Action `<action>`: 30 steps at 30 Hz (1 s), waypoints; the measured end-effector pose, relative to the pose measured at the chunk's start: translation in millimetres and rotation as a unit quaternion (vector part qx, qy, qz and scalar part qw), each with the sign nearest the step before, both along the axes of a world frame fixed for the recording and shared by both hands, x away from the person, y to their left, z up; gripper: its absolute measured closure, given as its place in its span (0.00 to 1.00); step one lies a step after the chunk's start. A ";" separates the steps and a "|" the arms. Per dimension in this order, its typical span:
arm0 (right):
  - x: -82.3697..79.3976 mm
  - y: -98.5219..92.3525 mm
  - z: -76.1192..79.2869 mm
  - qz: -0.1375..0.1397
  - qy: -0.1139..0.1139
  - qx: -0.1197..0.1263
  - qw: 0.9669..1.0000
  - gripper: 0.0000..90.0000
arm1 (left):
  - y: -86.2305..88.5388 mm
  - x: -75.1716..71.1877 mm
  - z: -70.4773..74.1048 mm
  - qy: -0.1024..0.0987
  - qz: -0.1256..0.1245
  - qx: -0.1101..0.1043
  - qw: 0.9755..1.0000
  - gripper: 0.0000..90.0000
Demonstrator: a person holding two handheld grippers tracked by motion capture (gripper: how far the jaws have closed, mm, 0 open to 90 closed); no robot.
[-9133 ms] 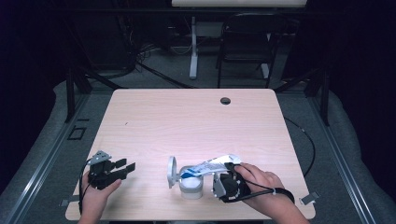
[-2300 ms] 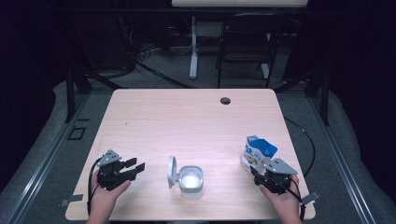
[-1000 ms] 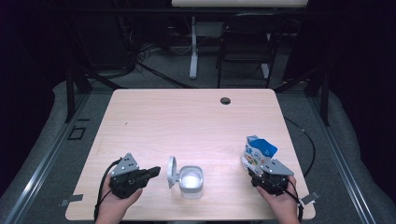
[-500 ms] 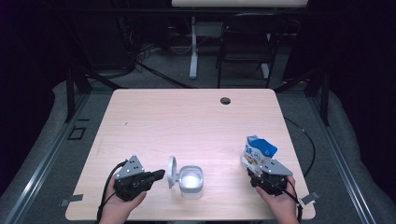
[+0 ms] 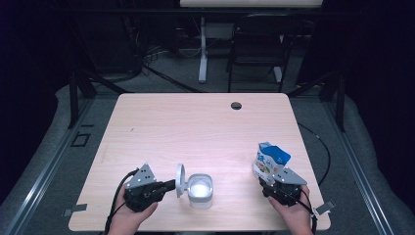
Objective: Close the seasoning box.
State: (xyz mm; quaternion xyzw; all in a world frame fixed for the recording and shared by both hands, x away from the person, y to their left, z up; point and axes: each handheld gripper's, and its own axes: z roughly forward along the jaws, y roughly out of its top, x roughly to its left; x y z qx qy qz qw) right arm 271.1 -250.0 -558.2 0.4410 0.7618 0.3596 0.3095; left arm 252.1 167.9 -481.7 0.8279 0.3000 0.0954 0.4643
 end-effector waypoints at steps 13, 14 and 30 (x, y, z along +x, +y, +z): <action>-2.4 -0.2 -0.2 0.003 0.005 -0.005 1.000 0.43 | -17.5 -5.6 -1.1 0.003 -0.042 -0.006 0.999 1.00; -2.5 0.1 -0.2 0.003 0.005 -0.005 1.000 0.43 | -17.9 -5.9 -1.0 0.001 -0.042 -0.007 0.999 1.00; -2.6 1.6 -0.5 0.005 0.004 -0.005 1.000 0.43 | -7.6 -5.1 5.1 -0.006 -0.025 -0.013 1.000 1.00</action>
